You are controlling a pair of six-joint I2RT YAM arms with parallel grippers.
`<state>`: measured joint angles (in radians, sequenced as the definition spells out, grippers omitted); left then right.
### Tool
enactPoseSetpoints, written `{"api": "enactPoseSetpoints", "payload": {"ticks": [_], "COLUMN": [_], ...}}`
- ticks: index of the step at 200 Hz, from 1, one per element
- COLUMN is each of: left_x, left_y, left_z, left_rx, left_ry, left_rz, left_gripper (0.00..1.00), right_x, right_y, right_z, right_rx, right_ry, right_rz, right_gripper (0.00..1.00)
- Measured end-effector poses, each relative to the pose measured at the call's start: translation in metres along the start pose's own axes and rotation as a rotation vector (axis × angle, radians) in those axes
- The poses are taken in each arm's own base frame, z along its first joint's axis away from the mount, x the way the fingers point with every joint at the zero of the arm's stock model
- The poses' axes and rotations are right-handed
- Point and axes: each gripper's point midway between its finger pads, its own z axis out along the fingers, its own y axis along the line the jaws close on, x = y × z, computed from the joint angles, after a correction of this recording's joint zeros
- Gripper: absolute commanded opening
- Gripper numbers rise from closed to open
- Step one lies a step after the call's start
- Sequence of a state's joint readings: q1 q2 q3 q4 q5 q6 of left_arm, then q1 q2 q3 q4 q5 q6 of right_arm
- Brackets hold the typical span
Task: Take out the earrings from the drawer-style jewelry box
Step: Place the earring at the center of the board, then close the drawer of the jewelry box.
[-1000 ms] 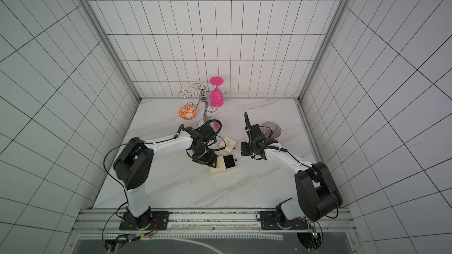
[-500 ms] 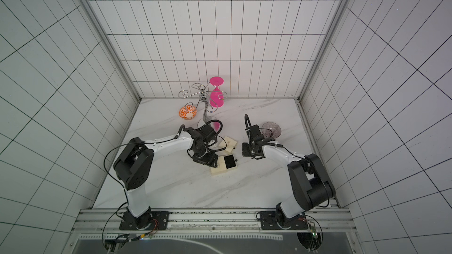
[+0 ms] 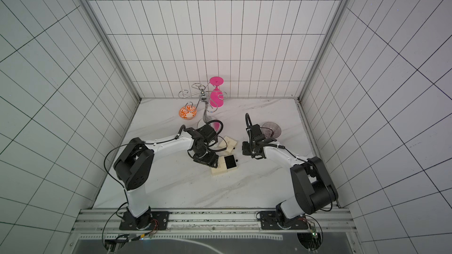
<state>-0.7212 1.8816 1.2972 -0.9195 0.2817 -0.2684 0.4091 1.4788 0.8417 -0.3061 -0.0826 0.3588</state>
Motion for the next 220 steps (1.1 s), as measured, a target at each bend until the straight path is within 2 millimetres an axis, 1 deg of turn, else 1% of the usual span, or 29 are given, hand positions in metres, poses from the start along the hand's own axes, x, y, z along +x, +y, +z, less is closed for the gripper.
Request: {"api": "enactPoseSetpoints", "payload": {"ticks": [14,26,45,61,86,128,168,182,220], "left_x": [0.0,0.0,0.0,0.0,0.0,0.0,0.0,0.0,-0.001], "left_y": [0.0,0.0,0.0,0.0,0.0,-0.001,-0.001,-0.001,-0.002], "left_z": [0.0,0.0,0.0,0.0,0.0,0.0,0.0,0.0,0.0], "left_rx": [0.0,0.0,0.0,0.0,-0.001,-0.002,-0.005,-0.006,-0.009], "left_ry": [0.0,0.0,0.0,0.0,0.0,0.0,0.0,0.001,0.007], "left_rz": [0.0,0.0,0.0,0.001,0.002,0.004,0.009,0.01,0.014], "left_gripper": [0.77,0.77,0.77,0.77,0.77,0.77,0.77,0.77,0.77], "right_x": [-0.001,0.003,0.019,0.033,0.049,0.05,0.055,0.06,0.077], "right_y": [0.006,0.014,0.028,0.036,0.039,0.043,0.053,0.059,0.084], "right_z": [-0.005,-0.005,-0.001,0.005,0.016,0.019,0.019,0.02,0.022], "right_rx": [-0.014,-0.025,-0.051,-0.07,-0.084,-0.107,-0.157,-0.176,-0.239], "right_ry": [-0.013,-0.008,0.026,0.062,0.114,0.114,0.132,0.146,0.181], "right_rz": [-0.015,-0.038,-0.082,-0.108,-0.116,-0.12,-0.148,-0.169,-0.244], "right_gripper": [0.28,0.28,0.28,0.28,0.27,0.27,0.26,0.26,0.26]}}
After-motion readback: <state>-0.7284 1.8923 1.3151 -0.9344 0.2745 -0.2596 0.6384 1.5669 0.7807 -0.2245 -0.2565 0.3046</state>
